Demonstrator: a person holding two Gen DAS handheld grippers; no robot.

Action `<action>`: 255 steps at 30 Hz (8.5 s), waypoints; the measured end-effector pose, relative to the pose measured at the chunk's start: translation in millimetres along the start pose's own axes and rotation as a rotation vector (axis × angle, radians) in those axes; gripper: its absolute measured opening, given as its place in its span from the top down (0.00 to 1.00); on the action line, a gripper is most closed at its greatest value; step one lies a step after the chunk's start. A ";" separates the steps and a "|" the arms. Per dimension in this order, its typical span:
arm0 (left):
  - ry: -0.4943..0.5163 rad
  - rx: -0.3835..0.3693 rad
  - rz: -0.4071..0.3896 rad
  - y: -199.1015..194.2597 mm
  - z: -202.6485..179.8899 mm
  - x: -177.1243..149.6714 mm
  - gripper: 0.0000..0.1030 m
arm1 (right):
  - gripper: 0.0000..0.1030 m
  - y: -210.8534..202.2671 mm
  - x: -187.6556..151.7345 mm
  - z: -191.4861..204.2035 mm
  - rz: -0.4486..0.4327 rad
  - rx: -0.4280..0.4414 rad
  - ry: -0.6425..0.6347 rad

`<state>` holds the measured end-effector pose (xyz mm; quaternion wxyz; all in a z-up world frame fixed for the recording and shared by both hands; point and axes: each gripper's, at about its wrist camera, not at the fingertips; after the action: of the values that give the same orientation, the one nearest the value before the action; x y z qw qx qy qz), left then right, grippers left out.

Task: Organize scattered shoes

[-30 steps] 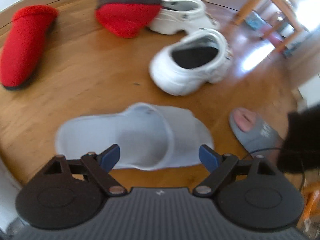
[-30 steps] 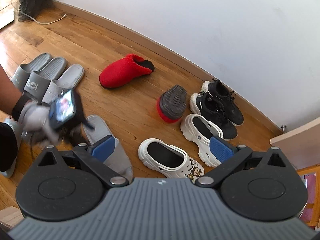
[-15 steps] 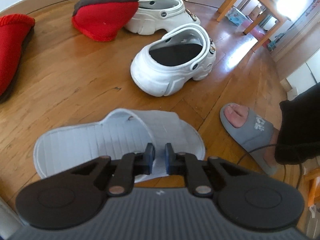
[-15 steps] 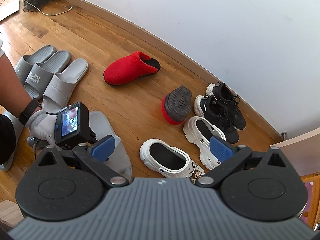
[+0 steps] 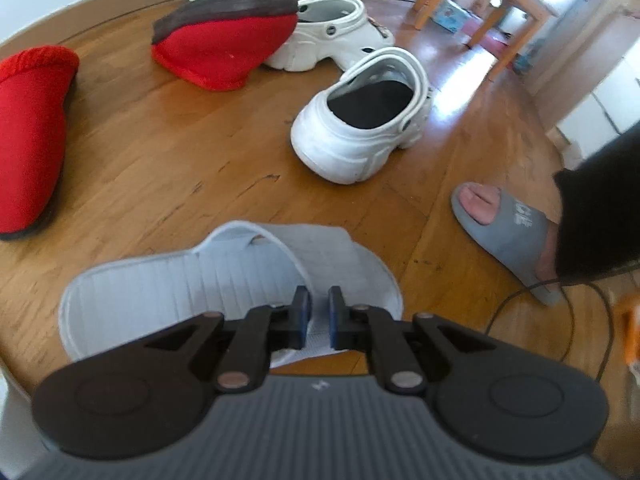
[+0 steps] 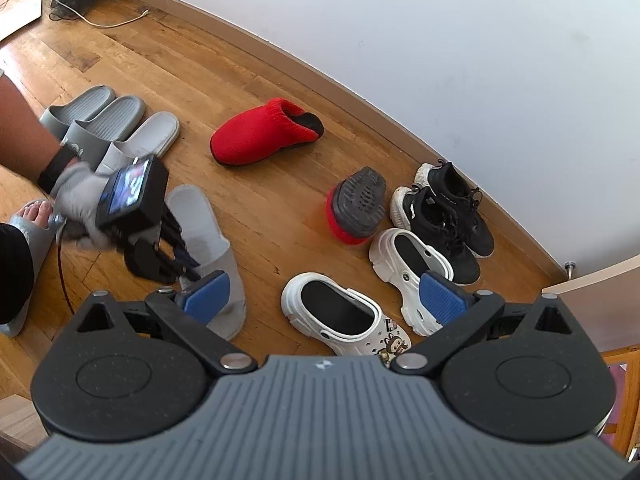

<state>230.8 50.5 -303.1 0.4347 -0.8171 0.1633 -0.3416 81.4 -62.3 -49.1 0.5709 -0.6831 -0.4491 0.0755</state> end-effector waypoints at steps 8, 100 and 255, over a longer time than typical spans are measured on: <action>0.049 -0.041 0.094 -6.2 23.1 3.5 0.88 | 0.01 16.2 -0.1 2.4 -0.092 0.186 -0.004; -0.109 0.675 -0.148 -114.6 27.5 -38.9 0.11 | 0.10 231.1 -124.6 43.9 0.008 0.203 -0.277; -0.612 0.410 -0.145 -135.0 20.4 -28.3 0.24 | 0.19 331.8 -91.6 -3.4 -0.108 -0.311 -0.400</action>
<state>220.8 155.4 -211.7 0.5928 -0.7867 -0.1042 -0.1371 204.8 -110.5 -366.8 0.3618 -0.7092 -0.5953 0.1085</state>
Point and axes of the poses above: each gripper's, at about its wrist camera, not at the fingertips, and y roughly the way its jaws point, z to its left, x to its top, and after that the axes turned 7 degrees about -y, right-handed
